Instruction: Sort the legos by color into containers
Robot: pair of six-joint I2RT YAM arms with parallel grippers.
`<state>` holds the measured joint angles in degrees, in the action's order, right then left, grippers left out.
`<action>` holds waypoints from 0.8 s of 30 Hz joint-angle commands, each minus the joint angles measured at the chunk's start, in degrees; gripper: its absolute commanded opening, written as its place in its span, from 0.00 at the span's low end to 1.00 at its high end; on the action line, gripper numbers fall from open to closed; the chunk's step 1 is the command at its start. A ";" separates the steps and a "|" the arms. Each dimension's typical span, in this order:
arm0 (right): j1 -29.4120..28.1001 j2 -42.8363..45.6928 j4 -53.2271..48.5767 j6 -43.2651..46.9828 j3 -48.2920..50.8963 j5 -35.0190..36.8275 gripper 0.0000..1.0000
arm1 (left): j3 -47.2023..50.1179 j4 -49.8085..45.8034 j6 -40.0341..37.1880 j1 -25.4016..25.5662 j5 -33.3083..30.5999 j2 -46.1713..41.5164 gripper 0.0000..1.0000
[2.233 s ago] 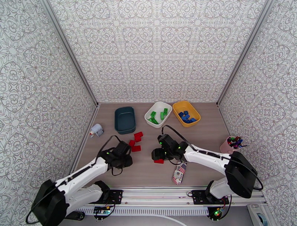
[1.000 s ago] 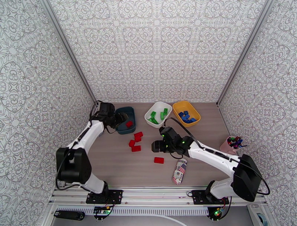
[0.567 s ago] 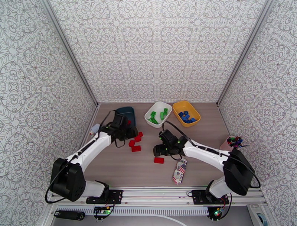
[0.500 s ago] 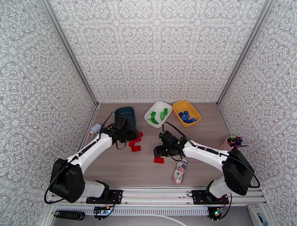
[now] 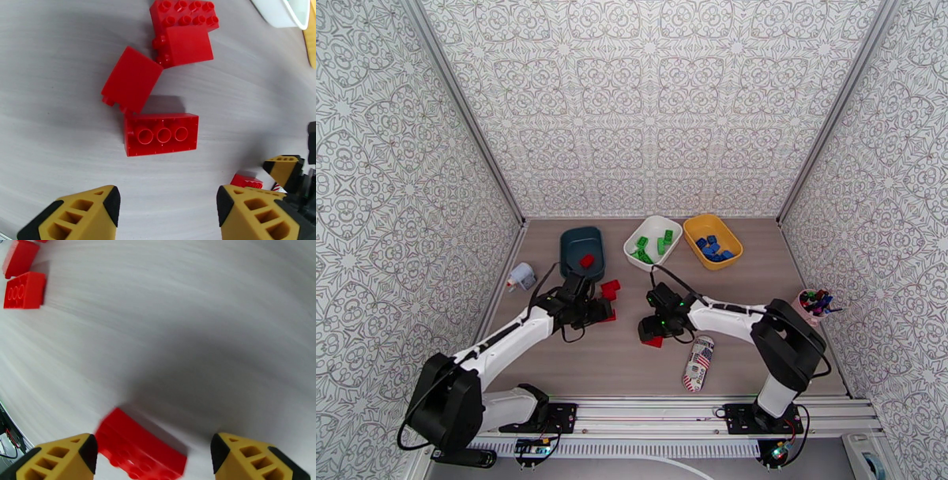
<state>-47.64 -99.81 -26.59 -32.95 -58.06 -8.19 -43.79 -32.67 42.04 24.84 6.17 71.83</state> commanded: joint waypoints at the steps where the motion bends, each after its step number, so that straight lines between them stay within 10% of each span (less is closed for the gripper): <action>1: -0.86 -1.37 1.43 1.21 -1.35 -1.70 0.80 | 1.21 1.24 1.20 -1.34 0.91 -2.11 0.70; 15: -7.18 2.72 2.29 -2.97 2.00 -3.13 0.78 | 3.02 1.21 0.50 -6.19 3.64 -4.67 0.70; 24: -10.97 -6.50 -9.49 -5.40 -6.16 10.73 0.61 | 6.71 1.67 1.03 -9.09 5.39 -8.14 0.70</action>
<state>-57.60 -102.67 -31.66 -36.64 -61.76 -3.81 -38.46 -31.38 42.09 16.64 9.89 65.28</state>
